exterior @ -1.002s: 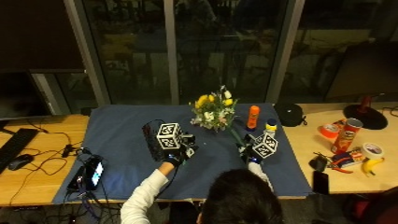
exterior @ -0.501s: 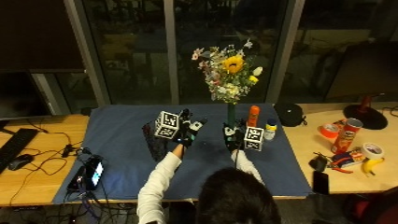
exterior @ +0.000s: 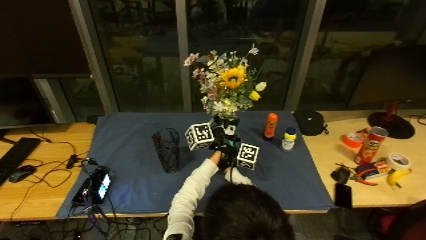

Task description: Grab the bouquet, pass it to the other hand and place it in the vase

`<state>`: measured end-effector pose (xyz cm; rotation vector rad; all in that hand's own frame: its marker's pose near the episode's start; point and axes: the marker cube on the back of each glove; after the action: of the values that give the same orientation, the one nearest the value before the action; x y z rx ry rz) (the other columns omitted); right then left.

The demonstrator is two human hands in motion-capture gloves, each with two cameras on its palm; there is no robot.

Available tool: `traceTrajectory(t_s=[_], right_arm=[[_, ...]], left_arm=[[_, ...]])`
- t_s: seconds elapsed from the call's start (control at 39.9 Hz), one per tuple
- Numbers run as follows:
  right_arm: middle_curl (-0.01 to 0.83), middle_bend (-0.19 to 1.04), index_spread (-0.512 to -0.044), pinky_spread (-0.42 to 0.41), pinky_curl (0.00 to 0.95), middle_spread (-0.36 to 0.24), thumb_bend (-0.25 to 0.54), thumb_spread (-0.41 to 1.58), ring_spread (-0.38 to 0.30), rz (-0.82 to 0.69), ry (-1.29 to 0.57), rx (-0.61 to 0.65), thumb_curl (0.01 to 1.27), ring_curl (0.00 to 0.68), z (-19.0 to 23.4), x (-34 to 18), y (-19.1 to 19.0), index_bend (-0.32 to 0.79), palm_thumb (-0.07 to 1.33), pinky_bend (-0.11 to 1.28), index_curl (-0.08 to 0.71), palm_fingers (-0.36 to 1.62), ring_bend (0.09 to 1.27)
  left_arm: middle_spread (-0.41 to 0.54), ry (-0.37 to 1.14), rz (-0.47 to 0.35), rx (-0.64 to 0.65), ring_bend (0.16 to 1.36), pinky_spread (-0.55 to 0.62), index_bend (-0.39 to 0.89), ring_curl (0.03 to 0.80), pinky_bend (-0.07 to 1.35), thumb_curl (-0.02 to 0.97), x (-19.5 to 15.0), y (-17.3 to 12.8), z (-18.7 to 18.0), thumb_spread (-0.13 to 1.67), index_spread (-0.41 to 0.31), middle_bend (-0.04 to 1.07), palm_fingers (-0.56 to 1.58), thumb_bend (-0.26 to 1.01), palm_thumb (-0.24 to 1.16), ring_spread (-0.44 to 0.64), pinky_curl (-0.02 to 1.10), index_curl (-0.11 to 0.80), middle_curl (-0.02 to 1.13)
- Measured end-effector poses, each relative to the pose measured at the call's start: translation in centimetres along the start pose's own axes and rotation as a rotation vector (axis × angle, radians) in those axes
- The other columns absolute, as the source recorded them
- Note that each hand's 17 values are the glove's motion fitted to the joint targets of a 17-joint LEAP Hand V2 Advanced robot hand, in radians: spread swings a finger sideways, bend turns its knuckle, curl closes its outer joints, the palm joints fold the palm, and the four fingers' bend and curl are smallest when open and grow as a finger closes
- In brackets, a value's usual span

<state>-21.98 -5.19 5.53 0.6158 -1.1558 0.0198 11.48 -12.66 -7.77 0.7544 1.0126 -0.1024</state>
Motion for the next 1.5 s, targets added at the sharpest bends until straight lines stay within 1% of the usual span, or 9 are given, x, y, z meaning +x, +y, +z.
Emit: traceTrajectory(t_s=[0.08,0.1,0.13,0.2,0.4,0.55,0.95,1.18,1.5], right_arm=[[0.664,0.91,-0.198,-0.182,0.556,-0.127,-0.018,0.79,-0.165,-0.002,0.034,0.016,0.60,0.579,0.4,0.3,0.5,0.60,1.01,0.81,0.579,1.36,1.07],[0.663,0.91,-0.199,-0.180,0.560,-0.127,-0.017,0.77,-0.165,-0.030,0.046,0.015,0.61,0.579,0.5,0.5,0.4,0.60,1.02,0.81,0.581,1.35,1.07],[0.663,0.91,-0.198,-0.183,0.557,-0.129,-0.020,0.79,-0.165,-0.073,0.055,0.008,0.61,0.578,0.6,0.9,0.2,0.61,1.01,0.80,0.584,1.36,1.07],[0.654,0.89,-0.199,-0.196,0.550,-0.135,-0.028,0.80,-0.172,-0.181,0.003,-0.079,0.61,0.573,1.2,2.0,-0.3,0.55,0.99,0.80,0.574,1.33,1.07],[0.558,0.63,-0.220,-0.267,0.495,-0.175,-0.057,0.70,-0.177,-0.304,0.089,-0.382,0.61,0.503,1.2,3.0,-1.6,0.28,0.91,0.77,0.512,1.02,0.91],[0.502,0.48,-0.254,-0.144,0.456,-0.210,-0.028,0.79,-0.180,-0.179,0.219,-0.555,0.60,0.452,-1.0,0.1,-1.5,0.20,0.88,0.59,0.501,0.65,0.70],[0.398,0.22,-0.348,0.154,0.361,-0.093,-0.041,0.93,-0.061,-0.072,0.396,-0.468,0.59,0.327,-5.6,-2.7,-4.7,0.14,0.77,0.46,0.392,0.24,0.41],[0.366,0.17,-0.419,0.211,0.340,-0.109,-0.060,0.99,-0.004,-0.048,0.398,-0.345,0.51,0.298,-7.1,-2.5,-6.7,0.13,0.58,0.41,0.344,0.06,0.34],[0.349,0.19,-0.429,0.219,0.337,-0.104,-0.031,1.05,0.007,-0.100,0.391,-0.224,0.46,0.296,-7.9,-2.1,-8.5,0.13,0.50,0.43,0.282,0.04,0.37]], left_arm=[[-0.079,0.018,-0.010,0.082,0.58,-0.07,0.13,0.263,0.45,0.400,0.3,-0.3,-0.7,0.94,-0.054,0.40,1.08,0.05,0.61,-0.05,0.35,0.315,0.35],[-0.047,0.017,-0.010,0.099,0.55,0.01,0.07,0.247,0.36,0.387,0.4,-0.3,-0.9,0.94,-0.015,0.33,0.74,0.00,0.55,0.02,0.32,0.293,0.33],[-0.123,0.008,-0.004,0.115,0.59,-0.14,0.17,0.311,0.49,0.409,0.3,-0.5,-1.0,0.92,-0.092,0.45,1.19,0.05,0.64,-0.12,0.40,0.334,0.42],[-0.206,-0.033,0.033,0.158,0.70,-0.25,0.21,0.345,0.54,0.433,-0.3,-1.1,-1.4,0.86,-0.174,0.52,1.51,0.04,0.69,-0.23,0.41,0.356,0.43],[-0.303,-0.032,0.071,0.143,0.82,-0.36,0.32,0.429,0.62,0.496,0.9,-2.8,-3.3,0.74,-0.274,0.65,1.48,0.00,0.77,-0.34,0.47,0.433,0.52],[-0.329,-0.037,0.095,0.152,0.86,-0.39,0.37,0.460,0.65,0.553,3.4,-5.6,-6.7,0.62,-0.305,0.71,1.43,-0.02,0.81,-0.37,0.49,0.475,0.55],[-0.349,-0.117,0.089,0.376,0.89,-0.41,0.42,0.489,0.70,0.653,7.7,-14.2,-17.8,0.45,-0.337,0.76,1.38,-0.03,0.83,-0.38,0.51,0.540,0.58],[-0.352,-0.142,0.048,0.409,0.90,-0.41,0.42,0.496,0.71,0.689,5.1,-15.5,-20.6,0.42,-0.339,0.77,1.37,-0.03,0.82,-0.38,0.51,0.560,0.58],[-0.351,-0.189,0.069,0.398,0.90,-0.41,0.41,0.501,0.71,0.723,0.6,-15.9,-22.4,0.40,-0.341,0.77,1.36,-0.04,0.82,-0.38,0.51,0.582,0.59]])
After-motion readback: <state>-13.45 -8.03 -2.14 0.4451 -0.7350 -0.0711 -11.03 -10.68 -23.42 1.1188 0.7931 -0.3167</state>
